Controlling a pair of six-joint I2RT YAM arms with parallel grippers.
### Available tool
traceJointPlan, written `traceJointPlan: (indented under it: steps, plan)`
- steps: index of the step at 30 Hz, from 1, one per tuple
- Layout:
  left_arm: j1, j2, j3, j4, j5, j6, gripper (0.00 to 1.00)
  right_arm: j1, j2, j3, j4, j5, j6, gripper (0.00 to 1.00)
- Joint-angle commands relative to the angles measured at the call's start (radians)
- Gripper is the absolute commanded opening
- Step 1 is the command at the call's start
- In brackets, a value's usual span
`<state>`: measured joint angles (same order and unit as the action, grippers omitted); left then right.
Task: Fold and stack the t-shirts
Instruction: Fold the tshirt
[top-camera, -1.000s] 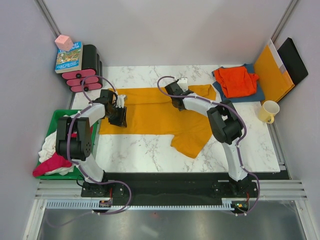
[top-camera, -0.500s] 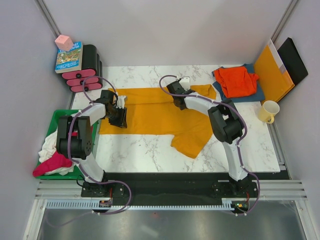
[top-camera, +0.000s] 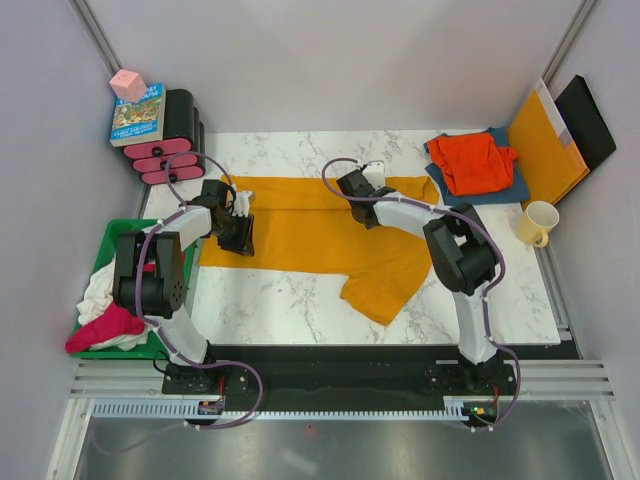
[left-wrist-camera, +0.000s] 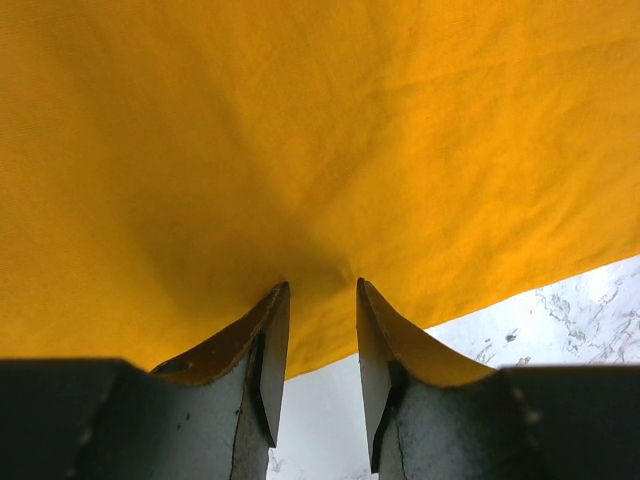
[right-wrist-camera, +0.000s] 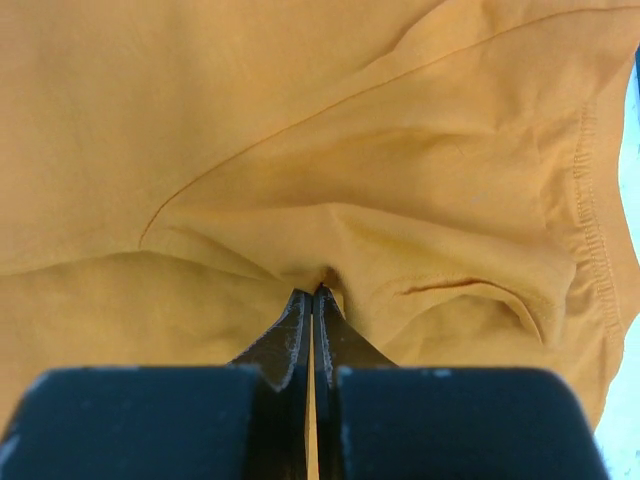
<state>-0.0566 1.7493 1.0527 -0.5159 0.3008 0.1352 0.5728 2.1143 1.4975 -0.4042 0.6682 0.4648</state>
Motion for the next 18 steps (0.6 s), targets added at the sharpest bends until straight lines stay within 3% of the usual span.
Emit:
traceJointPlan:
  steps: [1,18]
  plan:
    - [0.004,0.018,0.023,0.022,0.034,-0.011,0.4,0.025,-0.086,-0.045,0.004,0.011,0.038,0.0]
    - [0.004,0.012,0.009,0.024,0.037,-0.013,0.4,0.116,-0.155,-0.152,0.018,-0.013,0.107,0.0]
